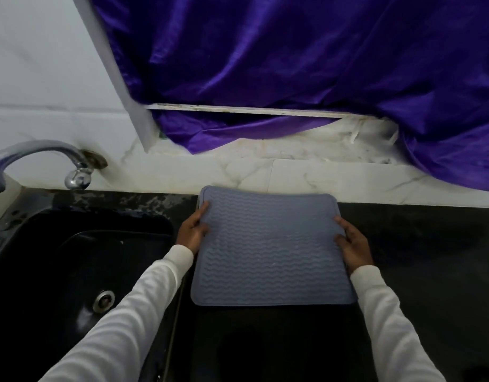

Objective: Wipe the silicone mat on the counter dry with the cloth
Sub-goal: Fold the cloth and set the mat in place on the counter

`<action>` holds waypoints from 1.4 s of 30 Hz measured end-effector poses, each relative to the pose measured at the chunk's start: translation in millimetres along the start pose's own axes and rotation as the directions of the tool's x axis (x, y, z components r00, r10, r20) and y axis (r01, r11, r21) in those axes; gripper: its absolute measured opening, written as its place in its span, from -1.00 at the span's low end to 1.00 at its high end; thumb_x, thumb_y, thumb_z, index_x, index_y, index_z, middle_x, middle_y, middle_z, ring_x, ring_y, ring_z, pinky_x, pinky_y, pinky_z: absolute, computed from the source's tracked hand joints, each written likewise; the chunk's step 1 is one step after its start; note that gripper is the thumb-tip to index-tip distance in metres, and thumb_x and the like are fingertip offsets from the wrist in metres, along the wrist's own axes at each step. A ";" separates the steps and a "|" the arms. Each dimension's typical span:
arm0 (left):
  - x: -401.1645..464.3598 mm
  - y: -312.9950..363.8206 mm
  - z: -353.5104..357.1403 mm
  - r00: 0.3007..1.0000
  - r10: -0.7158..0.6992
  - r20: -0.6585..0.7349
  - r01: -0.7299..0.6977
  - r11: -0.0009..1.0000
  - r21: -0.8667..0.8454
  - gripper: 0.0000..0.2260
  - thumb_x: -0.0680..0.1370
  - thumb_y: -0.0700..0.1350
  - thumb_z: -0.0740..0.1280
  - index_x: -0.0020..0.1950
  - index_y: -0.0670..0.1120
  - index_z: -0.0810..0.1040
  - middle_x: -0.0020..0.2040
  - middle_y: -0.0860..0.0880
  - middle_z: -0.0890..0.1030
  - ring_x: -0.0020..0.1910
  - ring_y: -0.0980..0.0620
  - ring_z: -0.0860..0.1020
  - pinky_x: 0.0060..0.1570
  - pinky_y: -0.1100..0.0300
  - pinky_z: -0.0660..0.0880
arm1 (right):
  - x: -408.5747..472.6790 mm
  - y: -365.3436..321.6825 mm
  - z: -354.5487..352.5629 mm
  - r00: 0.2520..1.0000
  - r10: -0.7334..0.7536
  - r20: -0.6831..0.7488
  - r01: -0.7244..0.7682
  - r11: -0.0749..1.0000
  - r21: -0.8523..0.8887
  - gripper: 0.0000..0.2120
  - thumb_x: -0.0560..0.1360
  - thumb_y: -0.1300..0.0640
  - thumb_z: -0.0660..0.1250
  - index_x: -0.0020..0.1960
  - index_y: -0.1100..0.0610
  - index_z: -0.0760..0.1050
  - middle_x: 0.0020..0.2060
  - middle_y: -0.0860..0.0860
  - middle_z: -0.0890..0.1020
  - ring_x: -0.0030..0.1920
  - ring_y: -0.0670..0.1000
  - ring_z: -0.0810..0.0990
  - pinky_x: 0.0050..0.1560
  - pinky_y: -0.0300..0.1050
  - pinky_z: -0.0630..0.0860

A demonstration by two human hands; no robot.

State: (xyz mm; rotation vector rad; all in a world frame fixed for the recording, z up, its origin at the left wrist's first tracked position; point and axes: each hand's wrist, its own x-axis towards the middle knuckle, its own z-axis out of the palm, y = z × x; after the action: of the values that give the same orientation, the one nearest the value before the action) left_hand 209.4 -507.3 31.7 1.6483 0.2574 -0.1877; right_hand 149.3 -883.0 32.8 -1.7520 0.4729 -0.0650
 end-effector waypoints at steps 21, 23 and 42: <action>58.8 -44.6 -18.0 0.995 -0.099 0.029 0.096 0.989 0.111 -0.35 0.46 -0.53 0.15 0.43 0.00 0.44 0.39 0.10 0.38 0.31 0.11 0.38 -0.06 0.54 0.42 | 33.3 37.4 21.7 0.996 0.075 -0.057 -0.079 0.995 -0.062 -0.57 0.57 0.34 0.20 0.38 0.03 0.44 0.38 -0.01 0.42 0.34 0.01 0.38 0.36 -0.07 0.31; 60.3 -44.6 -18.7 0.993 -0.113 0.029 0.109 0.987 0.114 -0.35 0.45 -0.54 0.15 0.44 -0.02 0.44 0.38 0.10 0.39 0.24 0.13 0.41 -0.10 0.53 0.43 | 34.5 38.8 22.7 0.994 0.090 -0.056 -0.093 0.995 -0.046 -0.57 0.58 0.32 0.20 0.39 0.02 0.43 0.38 -0.02 0.41 0.33 -0.01 0.37 0.32 -0.11 0.30; 63.1 -52.6 -22.3 0.998 -0.063 0.025 0.053 0.957 0.284 -0.38 0.49 -0.48 0.21 0.45 0.03 0.43 0.42 0.05 0.38 0.37 0.06 0.34 0.30 0.25 0.32 | 41.7 45.7 25.5 0.997 0.072 0.000 -0.071 0.983 -0.171 -0.56 0.60 0.29 0.19 0.45 0.08 0.34 0.45 0.05 0.34 0.44 0.10 0.29 0.36 -0.12 0.22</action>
State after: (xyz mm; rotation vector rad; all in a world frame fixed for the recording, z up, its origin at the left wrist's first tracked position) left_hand 254.7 -477.3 -33.8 1.9210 0.2629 -0.3081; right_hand 182.2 -881.2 -25.3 -1.9008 0.5498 0.0327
